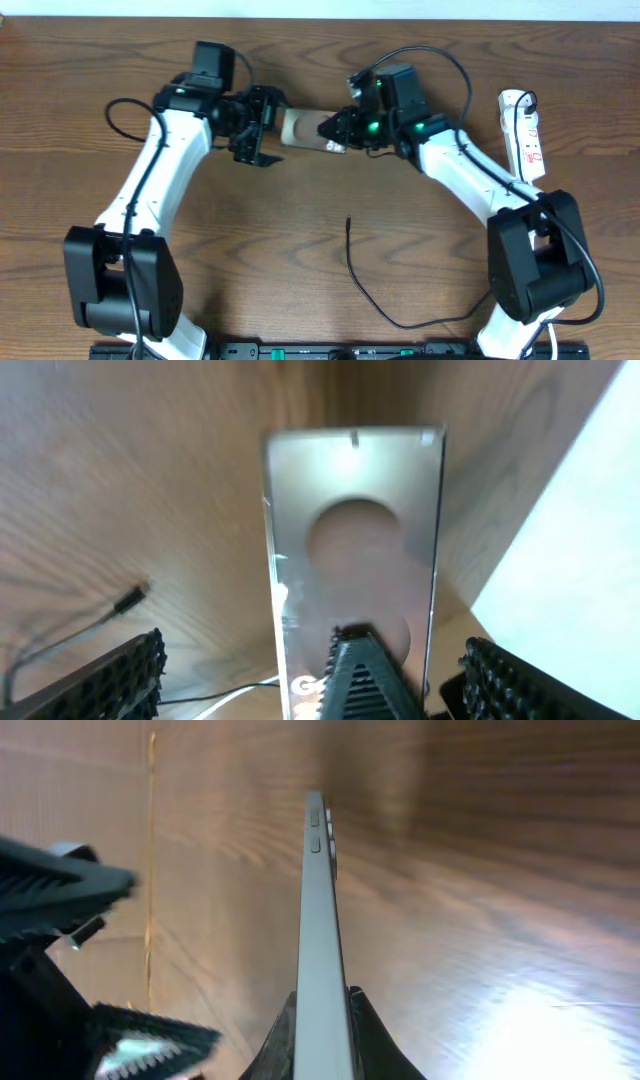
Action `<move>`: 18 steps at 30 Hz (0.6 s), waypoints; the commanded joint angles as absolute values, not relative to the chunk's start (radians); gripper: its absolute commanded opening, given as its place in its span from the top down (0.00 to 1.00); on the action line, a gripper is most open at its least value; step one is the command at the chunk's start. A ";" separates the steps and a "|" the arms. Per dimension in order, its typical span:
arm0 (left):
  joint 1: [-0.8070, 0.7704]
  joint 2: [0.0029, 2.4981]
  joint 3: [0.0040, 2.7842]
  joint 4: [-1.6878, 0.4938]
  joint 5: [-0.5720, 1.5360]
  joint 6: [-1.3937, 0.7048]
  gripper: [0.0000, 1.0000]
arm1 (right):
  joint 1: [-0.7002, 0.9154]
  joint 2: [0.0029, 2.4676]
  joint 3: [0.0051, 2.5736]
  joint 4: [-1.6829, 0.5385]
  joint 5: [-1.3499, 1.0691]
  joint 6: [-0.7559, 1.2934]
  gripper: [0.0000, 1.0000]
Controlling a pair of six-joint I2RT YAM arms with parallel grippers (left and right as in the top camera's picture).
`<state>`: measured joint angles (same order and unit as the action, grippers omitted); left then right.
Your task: Plug charger to phone and switch on socket
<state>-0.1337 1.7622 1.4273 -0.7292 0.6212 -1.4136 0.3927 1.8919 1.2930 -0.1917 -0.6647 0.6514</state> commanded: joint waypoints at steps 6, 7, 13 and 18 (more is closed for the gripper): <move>-0.015 1.736 1.461 -0.640 0.831 -1.015 0.08 | 0.294 1.898 1.306 -0.191 -0.680 0.759 0.99; -0.003 1.736 1.461 -0.611 0.878 -0.973 0.08 | 0.283 1.898 1.306 -0.191 -0.680 0.792 0.99; 0.034 1.736 1.461 -0.498 1.005 -0.908 0.08 | 0.235 1.898 1.306 -0.171 -0.690 1.123 0.99; 0.037 1.736 1.459 -0.444 1.006 -0.891 0.08 | 0.222 1.898 1.306 -0.080 -0.742 1.410 0.99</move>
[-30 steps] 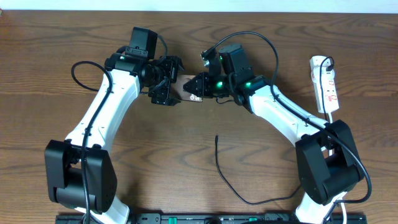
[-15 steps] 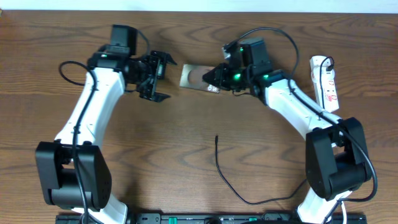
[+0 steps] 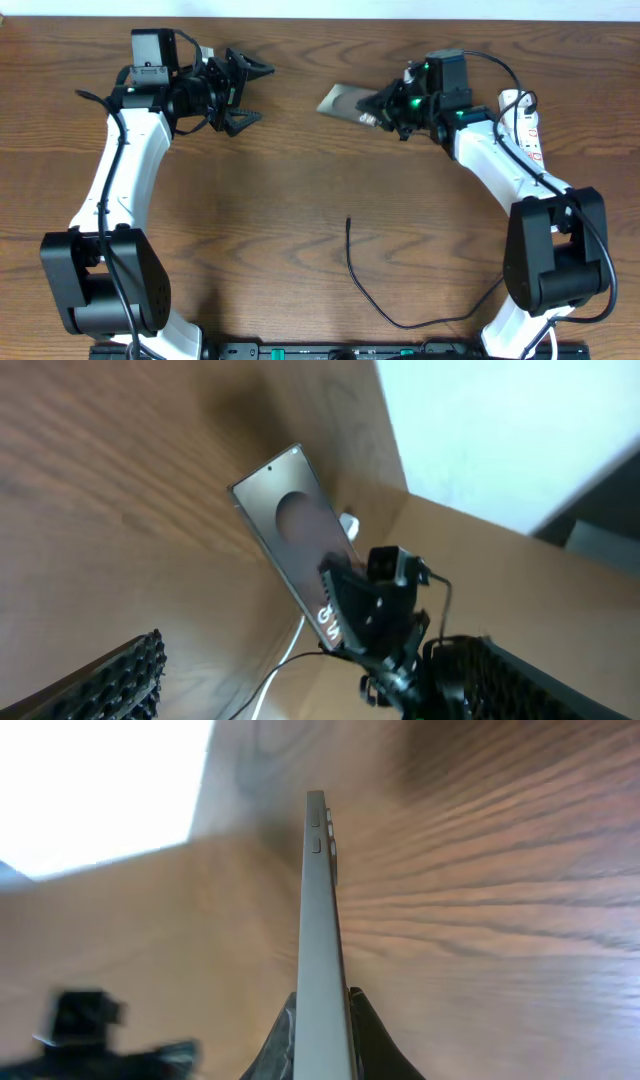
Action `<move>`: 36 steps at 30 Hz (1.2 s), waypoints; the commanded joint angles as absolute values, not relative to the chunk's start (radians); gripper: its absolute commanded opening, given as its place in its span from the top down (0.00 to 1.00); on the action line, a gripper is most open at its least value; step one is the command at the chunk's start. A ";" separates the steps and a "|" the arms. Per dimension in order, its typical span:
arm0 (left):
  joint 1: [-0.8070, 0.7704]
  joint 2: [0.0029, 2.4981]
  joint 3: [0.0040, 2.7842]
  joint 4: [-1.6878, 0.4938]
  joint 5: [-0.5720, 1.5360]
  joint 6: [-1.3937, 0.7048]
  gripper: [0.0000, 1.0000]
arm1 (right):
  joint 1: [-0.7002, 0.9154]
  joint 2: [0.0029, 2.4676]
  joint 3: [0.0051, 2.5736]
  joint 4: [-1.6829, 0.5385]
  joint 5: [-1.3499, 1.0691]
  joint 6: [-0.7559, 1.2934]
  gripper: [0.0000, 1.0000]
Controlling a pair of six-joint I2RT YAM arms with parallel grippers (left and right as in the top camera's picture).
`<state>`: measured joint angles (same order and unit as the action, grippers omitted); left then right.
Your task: Plug charger to phone and switch on socket
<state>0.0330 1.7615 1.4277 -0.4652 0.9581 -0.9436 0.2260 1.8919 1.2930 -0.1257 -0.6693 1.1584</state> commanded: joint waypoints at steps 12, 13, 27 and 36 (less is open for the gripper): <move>0.027 1.736 1.444 -0.187 0.934 -1.023 0.08 | 0.284 1.898 1.306 0.393 -0.768 1.871 0.99; 0.025 1.736 1.444 -0.169 0.923 -1.039 0.08 | 0.294 1.898 1.306 0.430 -0.765 1.895 0.99; -0.061 1.736 1.444 0.059 0.769 -1.193 0.08 | 0.442 1.898 1.306 0.628 -0.665 2.005 0.99; -0.062 1.736 1.444 0.070 0.725 -1.218 0.08 | 0.447 1.898 1.306 0.681 -0.625 2.042 0.99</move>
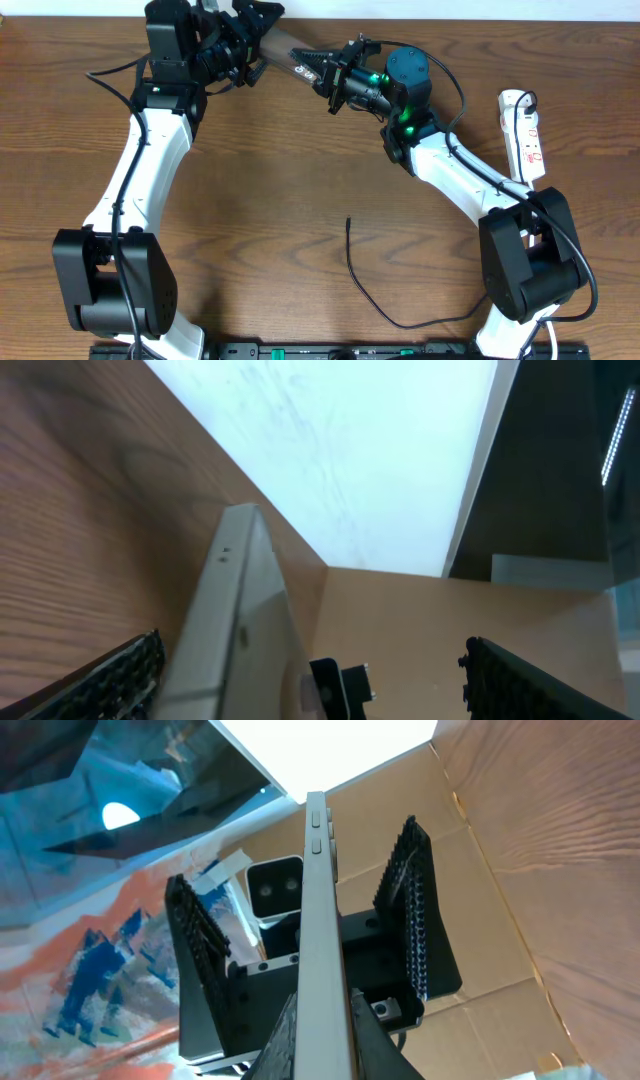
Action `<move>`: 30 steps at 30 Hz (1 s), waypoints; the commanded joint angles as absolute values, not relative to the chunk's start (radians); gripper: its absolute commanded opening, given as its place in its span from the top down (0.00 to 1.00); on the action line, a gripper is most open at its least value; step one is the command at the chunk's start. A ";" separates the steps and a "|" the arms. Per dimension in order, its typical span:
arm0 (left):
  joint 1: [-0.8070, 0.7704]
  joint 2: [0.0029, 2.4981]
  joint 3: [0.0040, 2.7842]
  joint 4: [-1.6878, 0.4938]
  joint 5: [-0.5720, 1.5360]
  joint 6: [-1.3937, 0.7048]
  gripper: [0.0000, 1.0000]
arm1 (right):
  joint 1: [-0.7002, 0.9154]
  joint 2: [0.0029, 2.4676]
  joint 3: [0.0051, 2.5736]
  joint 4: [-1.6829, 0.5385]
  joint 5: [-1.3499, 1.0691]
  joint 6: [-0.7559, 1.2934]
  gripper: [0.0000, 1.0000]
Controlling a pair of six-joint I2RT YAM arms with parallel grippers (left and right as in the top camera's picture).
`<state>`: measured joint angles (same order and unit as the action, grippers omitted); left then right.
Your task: Plug charger to phone and switch on socket
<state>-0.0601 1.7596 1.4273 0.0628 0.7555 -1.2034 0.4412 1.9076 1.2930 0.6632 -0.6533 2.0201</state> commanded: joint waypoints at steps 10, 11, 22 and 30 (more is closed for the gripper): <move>-0.062 1.736 1.444 0.164 0.713 -1.307 0.20 | 0.446 1.898 1.306 0.682 -0.566 2.049 0.99; -0.062 1.736 1.444 0.164 0.711 -1.319 0.25 | 0.446 1.898 1.306 0.682 -0.562 2.049 0.99; -0.062 1.736 1.444 0.163 0.701 -1.348 0.39 | 0.447 1.898 1.306 0.685 -0.556 2.048 0.99; -0.062 1.736 1.444 0.155 0.702 -1.344 0.51 | 0.455 1.898 1.306 0.708 -0.561 1.994 0.99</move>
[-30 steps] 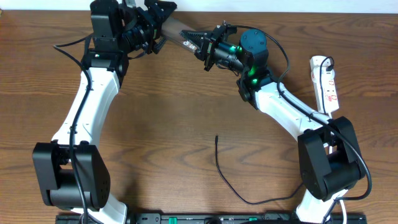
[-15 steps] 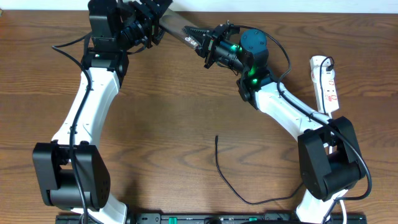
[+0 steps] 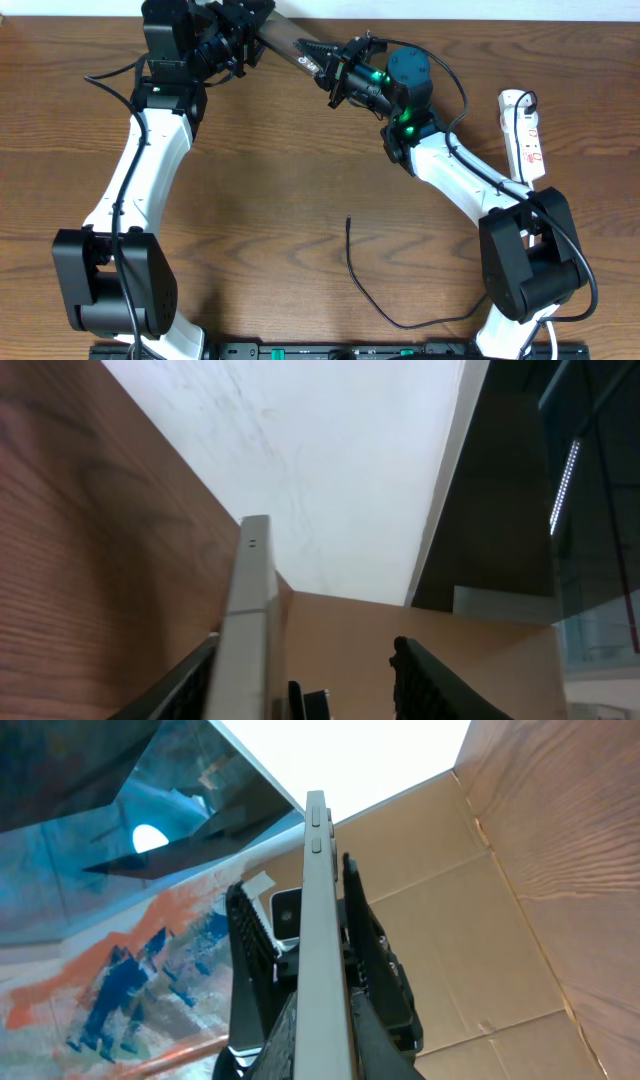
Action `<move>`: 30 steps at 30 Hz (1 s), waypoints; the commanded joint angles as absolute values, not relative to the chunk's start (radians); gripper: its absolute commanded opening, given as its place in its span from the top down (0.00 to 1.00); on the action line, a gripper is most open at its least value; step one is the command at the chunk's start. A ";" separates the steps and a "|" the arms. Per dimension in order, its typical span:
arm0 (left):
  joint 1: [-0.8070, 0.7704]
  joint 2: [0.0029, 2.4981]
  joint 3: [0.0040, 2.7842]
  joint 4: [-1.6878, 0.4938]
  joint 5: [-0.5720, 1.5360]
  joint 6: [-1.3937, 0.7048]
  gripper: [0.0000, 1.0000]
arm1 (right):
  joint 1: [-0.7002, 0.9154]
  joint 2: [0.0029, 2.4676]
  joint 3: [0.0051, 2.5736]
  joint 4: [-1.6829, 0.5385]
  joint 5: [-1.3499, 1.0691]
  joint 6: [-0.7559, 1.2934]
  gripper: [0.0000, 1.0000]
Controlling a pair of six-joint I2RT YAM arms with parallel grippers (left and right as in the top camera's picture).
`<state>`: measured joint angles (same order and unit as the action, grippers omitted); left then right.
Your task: Plug charger to phone and switch on socket
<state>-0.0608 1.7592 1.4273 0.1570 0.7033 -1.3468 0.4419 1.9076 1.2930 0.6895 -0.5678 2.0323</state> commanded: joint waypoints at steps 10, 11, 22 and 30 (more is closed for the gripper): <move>-0.062 1.736 1.444 0.107 0.702 -1.341 0.51 | 0.464 1.898 1.306 0.707 -0.567 1.883 0.99; -0.062 1.736 1.444 0.107 0.702 -1.341 0.51 | 0.464 1.898 1.306 0.707 -0.567 1.883 0.99; -0.062 1.736 1.444 0.107 0.691 -1.341 0.69 | 0.466 1.898 1.306 0.707 -0.568 1.884 0.99; -0.062 1.736 1.444 0.107 0.690 -1.341 0.81 | 0.472 1.898 1.306 0.706 -0.571 1.883 0.99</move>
<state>-0.0608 1.7592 1.4273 0.1051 0.6960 -1.3499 0.4446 1.9076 1.2930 0.6926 -0.5690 1.9026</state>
